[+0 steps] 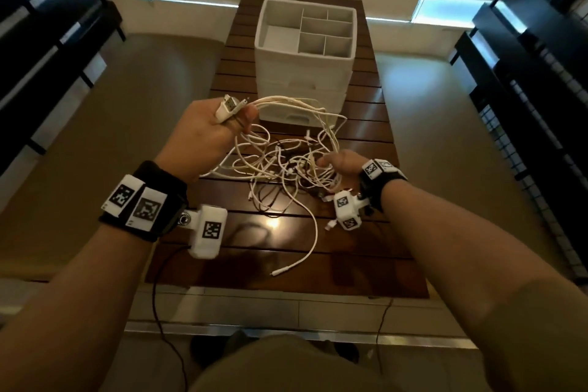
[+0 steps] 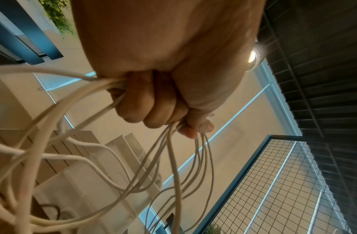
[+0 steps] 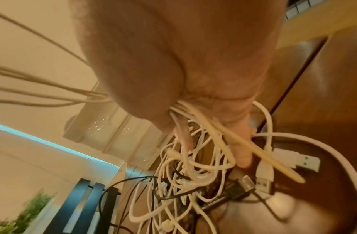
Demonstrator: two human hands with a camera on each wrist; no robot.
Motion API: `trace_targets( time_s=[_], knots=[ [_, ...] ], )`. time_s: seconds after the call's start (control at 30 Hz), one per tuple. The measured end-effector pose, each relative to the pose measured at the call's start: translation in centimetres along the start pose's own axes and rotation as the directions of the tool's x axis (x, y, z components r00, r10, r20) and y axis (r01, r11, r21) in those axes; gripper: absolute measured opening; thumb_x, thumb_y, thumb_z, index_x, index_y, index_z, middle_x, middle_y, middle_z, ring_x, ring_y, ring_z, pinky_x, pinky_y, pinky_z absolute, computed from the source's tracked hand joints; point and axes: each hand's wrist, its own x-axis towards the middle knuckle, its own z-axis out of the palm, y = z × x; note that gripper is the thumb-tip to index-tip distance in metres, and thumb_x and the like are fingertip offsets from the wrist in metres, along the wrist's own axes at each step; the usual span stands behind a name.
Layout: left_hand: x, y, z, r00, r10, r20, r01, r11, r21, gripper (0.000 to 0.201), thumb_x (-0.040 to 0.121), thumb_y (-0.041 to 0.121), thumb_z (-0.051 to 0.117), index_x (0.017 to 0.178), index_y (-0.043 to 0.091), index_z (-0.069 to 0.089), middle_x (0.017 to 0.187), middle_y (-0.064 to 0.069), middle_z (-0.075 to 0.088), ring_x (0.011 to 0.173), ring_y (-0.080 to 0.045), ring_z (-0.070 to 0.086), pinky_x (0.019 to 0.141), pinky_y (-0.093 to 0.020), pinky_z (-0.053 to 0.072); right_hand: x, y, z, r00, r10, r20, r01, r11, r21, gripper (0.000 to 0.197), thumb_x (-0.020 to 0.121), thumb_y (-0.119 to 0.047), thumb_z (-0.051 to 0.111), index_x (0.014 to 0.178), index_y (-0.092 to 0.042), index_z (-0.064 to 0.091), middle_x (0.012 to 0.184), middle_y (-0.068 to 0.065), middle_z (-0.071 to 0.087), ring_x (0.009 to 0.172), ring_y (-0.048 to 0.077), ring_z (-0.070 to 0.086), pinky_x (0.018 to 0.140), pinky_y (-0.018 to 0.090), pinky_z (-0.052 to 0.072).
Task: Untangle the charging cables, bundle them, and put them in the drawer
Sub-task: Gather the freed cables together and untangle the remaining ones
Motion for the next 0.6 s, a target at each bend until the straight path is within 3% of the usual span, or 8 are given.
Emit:
trace_targets(
  time_s=[0.07, 0.13, 0.23, 0.3, 0.37, 0.47, 0.53, 0.6],
  knots=[
    [-0.1, -0.1, -0.1, 1.000, 0.001, 0.006, -0.001, 1.000, -0.004, 0.035, 0.106, 0.026, 0.061, 0.074, 0.015, 0.066, 0.049, 0.023, 0.054, 0.048, 0.002, 0.050, 0.052, -0.009, 0.035, -0.4, -1.5, 1.3, 0.997, -0.073, 0.030, 0.067, 0.981, 0.180, 0.039, 0.091, -0.038, 0.071, 0.119, -0.011, 0.071, 0.119, 0.019, 0.068, 0.101, 0.042, 0.069, 0.096, 0.061, 0.056],
    [-0.2, -0.5, -0.3, 1.000, -0.007, -0.010, 0.007, 1.000, -0.005, 0.035, 0.106, 0.029, 0.061, 0.075, 0.013, 0.068, 0.051, 0.020, 0.055, 0.049, 0.002, 0.049, 0.052, -0.010, 0.037, -2.5, -3.5, 1.7, 0.987, -0.158, -0.018, 0.159, 0.974, 0.160, 0.037, 0.106, -0.027, 0.057, 0.136, -0.006, 0.061, 0.124, 0.021, 0.064, 0.101, 0.039, 0.066, 0.096, 0.053, 0.054],
    [0.0, -1.0, -1.3, 0.997, -0.013, -0.073, 0.013, 1.000, -0.008, 0.040, 0.105, 0.036, 0.060, 0.077, 0.010, 0.069, 0.062, 0.006, 0.057, 0.053, -0.004, 0.047, 0.052, -0.017, 0.039, -4.6, -4.5, 0.4, 0.953, -0.302, -0.038, 0.292, 0.941, -0.170, 0.052, 0.113, -0.044, 0.032, 0.132, -0.014, 0.070, 0.136, 0.020, 0.065, 0.122, 0.034, 0.063, 0.100, 0.040, 0.046],
    [0.2, -1.0, -2.0, 0.994, -0.023, -0.111, 0.021, 1.000, -0.011, 0.042, 0.106, 0.039, 0.058, 0.076, 0.011, 0.068, 0.063, 0.001, 0.056, 0.053, -0.004, 0.048, 0.051, -0.016, 0.039, -6.9, -5.0, -1.6, 0.910, -0.412, -0.047, 0.397, 0.898, -0.189, 0.064, 0.110, -0.056, 0.027, 0.118, -0.017, 0.078, 0.124, 0.010, 0.073, 0.113, 0.028, 0.070, 0.093, 0.038, 0.053],
    [0.4, -0.9, -2.2, 0.990, -0.043, -0.133, 0.042, 0.999, -0.008, 0.043, 0.106, 0.041, 0.058, 0.076, 0.012, 0.068, 0.066, 0.001, 0.059, 0.054, -0.002, 0.049, 0.052, -0.013, 0.040, -8.9, -5.9, -3.6, 0.858, -0.499, -0.121, 0.497, 0.866, -0.047, 0.069, 0.110, -0.056, 0.026, 0.108, -0.009, 0.078, 0.109, 0.005, 0.078, 0.096, 0.023, 0.076, 0.081, 0.034, 0.060],
    [0.4, -0.9, -1.6, 0.995, -0.052, -0.081, 0.053, 0.999, 0.006, 0.044, 0.105, 0.044, 0.059, 0.071, 0.017, 0.066, 0.059, 0.010, 0.058, 0.050, 0.002, 0.049, 0.051, -0.016, 0.041, -11.5, -7.8, -5.7, 0.748, -0.620, -0.235, 0.652, 0.753, 0.090, 0.075, 0.111, -0.050, 0.030, 0.100, 0.011, 0.071, 0.092, 0.015, 0.079, 0.076, 0.022, 0.078, 0.069, 0.027, 0.061],
    [0.4, -1.1, -0.9, 0.998, -0.054, -0.038, 0.055, 0.998, 0.007, 0.045, 0.104, 0.045, 0.059, 0.070, 0.017, 0.066, 0.052, 0.013, 0.057, 0.047, 0.001, 0.048, 0.053, -0.024, 0.042, -11.9, -8.1, -6.3, 0.734, -0.643, -0.220, 0.661, 0.750, 0.013, 0.070, 0.110, -0.051, 0.036, 0.091, 0.007, 0.070, 0.083, 0.016, 0.078, 0.075, 0.029, 0.078, 0.075, 0.036, 0.063],
    [0.3, -1.4, -0.7, 0.998, -0.059, -0.024, 0.059, 0.998, -0.003, 0.044, 0.104, 0.044, 0.060, 0.070, 0.016, 0.067, 0.052, 0.013, 0.057, 0.048, 0.000, 0.048, 0.056, -0.029, 0.041, -11.7, -7.7, -6.5, 0.765, -0.601, -0.231, 0.587, 0.798, -0.134, 0.064, 0.108, -0.053, 0.043, 0.076, -0.003, 0.065, 0.065, 0.009, 0.070, 0.064, 0.029, 0.073, 0.069, 0.035, 0.059]
  ],
)
